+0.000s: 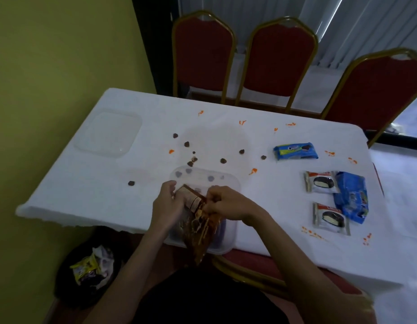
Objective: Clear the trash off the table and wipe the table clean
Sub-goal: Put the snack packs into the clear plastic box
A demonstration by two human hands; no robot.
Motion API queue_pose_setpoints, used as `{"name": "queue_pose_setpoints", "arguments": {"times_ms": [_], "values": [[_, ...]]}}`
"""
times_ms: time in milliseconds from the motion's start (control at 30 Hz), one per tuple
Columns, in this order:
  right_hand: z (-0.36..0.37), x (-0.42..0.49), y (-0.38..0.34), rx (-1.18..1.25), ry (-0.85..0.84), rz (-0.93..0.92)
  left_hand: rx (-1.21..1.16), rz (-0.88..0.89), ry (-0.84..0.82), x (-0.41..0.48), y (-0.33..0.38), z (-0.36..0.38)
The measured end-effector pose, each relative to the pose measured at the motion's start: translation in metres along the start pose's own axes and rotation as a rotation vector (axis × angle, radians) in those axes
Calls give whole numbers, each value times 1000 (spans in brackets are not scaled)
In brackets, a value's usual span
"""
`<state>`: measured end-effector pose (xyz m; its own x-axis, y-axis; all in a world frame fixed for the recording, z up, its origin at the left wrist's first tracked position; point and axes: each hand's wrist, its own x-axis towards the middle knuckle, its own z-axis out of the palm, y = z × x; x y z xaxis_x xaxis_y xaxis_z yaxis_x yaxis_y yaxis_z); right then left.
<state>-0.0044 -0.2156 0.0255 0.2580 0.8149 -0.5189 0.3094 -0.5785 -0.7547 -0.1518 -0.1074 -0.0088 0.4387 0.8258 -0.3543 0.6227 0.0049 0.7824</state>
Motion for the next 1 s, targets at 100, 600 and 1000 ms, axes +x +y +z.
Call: {"name": "queue_pose_setpoints", "arguments": {"times_ms": [100, 600, 1000], "values": [[-2, 20, 4, -213, 97, 6, 68, 46, -26, 1, -7, 5], [62, 21, 46, -895, 293, -69, 712, 358, -293, 4, -40, 54], [32, -5, 52, -483, 567, -156, 369, 286, -247, 1, 29, 54]]}}
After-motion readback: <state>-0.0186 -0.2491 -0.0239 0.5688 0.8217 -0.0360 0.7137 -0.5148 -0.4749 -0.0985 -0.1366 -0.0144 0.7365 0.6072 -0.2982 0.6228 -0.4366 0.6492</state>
